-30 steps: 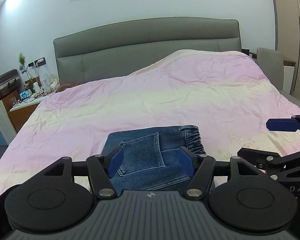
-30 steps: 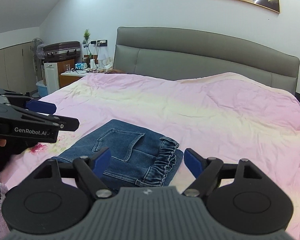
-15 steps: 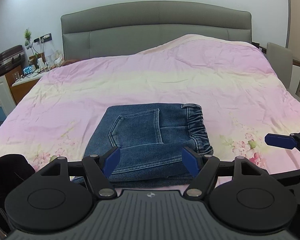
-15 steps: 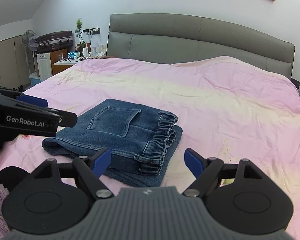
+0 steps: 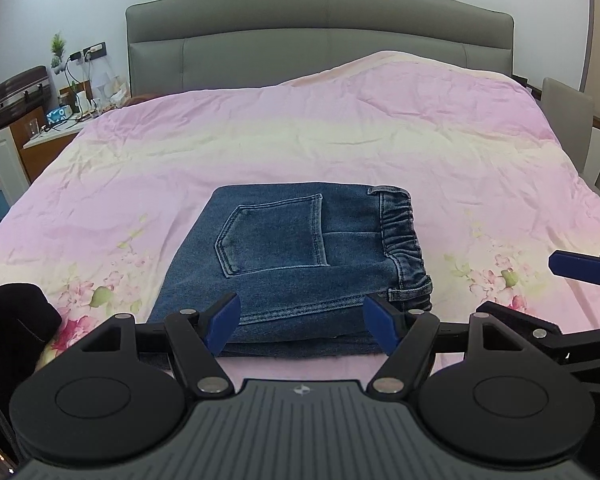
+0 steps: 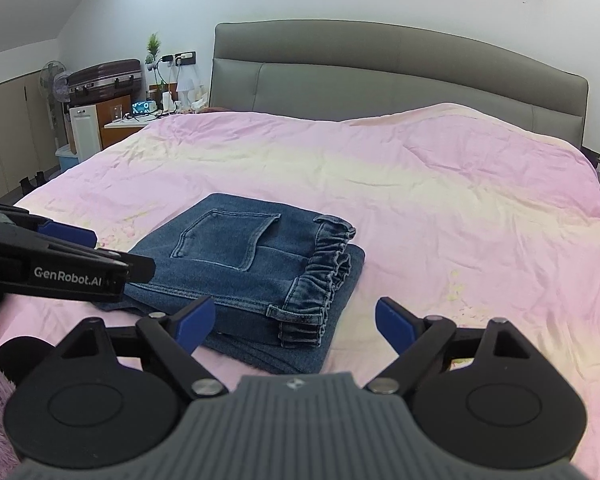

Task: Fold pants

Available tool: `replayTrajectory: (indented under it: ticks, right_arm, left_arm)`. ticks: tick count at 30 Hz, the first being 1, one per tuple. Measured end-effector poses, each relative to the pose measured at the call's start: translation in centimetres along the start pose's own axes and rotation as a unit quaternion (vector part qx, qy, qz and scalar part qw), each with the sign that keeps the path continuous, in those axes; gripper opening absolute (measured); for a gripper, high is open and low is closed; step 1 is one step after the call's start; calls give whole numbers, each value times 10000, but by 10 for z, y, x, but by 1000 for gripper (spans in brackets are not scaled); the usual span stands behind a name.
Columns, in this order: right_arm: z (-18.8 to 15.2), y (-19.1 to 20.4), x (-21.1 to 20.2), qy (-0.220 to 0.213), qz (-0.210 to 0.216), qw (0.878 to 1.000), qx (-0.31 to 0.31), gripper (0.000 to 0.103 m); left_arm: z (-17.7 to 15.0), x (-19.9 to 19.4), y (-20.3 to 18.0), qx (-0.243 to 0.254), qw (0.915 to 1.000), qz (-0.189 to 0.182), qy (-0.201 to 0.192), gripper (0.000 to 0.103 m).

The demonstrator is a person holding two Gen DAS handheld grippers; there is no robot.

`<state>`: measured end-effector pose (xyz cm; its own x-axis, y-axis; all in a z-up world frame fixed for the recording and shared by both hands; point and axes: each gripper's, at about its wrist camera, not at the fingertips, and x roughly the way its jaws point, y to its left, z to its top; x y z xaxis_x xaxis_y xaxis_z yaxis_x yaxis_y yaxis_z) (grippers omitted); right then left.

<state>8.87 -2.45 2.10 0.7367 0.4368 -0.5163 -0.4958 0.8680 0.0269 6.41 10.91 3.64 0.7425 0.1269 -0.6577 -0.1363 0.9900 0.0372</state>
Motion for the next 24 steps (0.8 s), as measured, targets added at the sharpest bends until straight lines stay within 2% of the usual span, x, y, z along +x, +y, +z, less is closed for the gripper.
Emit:
replayTrajectory:
  ticks: [24]
  right_arm:
    - [2, -2, -7, -101, -63, 9999, 52, 85]
  left_arm:
    - [3, -4, -2, 93, 9999, 88, -14, 83]
